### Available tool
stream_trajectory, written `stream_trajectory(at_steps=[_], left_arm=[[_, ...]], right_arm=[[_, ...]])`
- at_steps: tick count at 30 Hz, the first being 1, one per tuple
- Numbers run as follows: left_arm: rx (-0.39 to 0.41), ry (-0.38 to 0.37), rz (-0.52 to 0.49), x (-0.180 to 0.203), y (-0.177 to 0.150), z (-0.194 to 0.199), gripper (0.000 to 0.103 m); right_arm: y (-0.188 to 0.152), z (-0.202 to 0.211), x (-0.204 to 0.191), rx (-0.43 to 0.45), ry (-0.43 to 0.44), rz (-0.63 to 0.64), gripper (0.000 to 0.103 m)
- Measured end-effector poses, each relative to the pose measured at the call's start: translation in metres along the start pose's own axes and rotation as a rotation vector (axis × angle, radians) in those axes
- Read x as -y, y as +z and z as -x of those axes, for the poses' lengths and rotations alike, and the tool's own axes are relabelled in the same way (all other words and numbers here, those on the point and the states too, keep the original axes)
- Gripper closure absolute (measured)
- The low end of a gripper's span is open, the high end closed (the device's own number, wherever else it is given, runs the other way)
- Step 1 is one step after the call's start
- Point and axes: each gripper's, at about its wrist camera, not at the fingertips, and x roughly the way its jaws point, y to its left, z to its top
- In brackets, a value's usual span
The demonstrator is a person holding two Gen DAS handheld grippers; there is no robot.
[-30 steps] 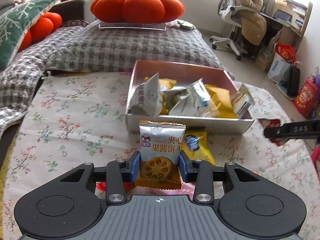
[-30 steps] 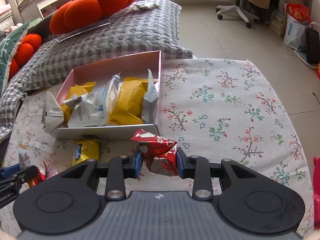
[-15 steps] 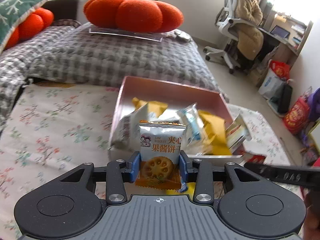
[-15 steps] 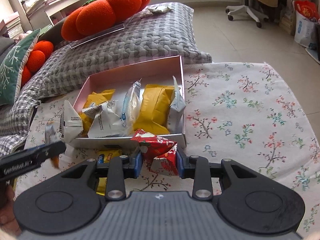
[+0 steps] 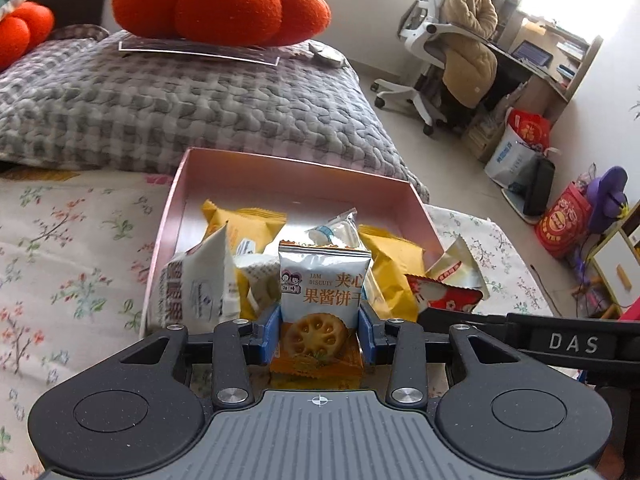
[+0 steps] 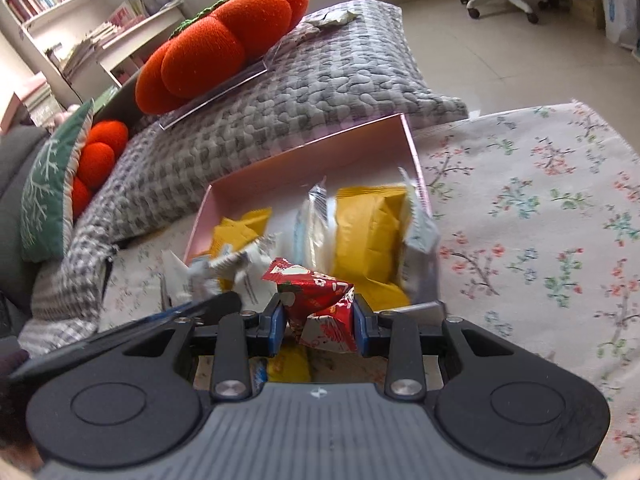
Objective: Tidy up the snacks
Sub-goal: 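Carry both held snacks over the box and lower them inside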
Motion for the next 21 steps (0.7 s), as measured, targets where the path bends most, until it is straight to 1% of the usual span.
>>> stream_trajectory(at_steps=[3,6,12,21], left_arm=[[-0.025,-0.010,0.016,-0.003,0.001,-0.013,0.066],[-0.010,-0.012,-0.002,-0.002,0.005,-0.020,0.066],[0.010,-0.002,0.007,-0.010,0.010,-0.034,0.066],[0.025,-0.006,0.029,-0.016,0.018,-0.040,0.065]], right_arm=[[0.003,-0.006,0.000,-0.003,0.027,-0.030,0.072],[0.004,-0.014,0.003,-0.018,0.061,-0.067,0.072],[0.005,-0.028,0.006,-0.030,0.079,-0.105,0.072],[0.008,-0.040,0.007,0.000,0.104,-0.134,0.073]])
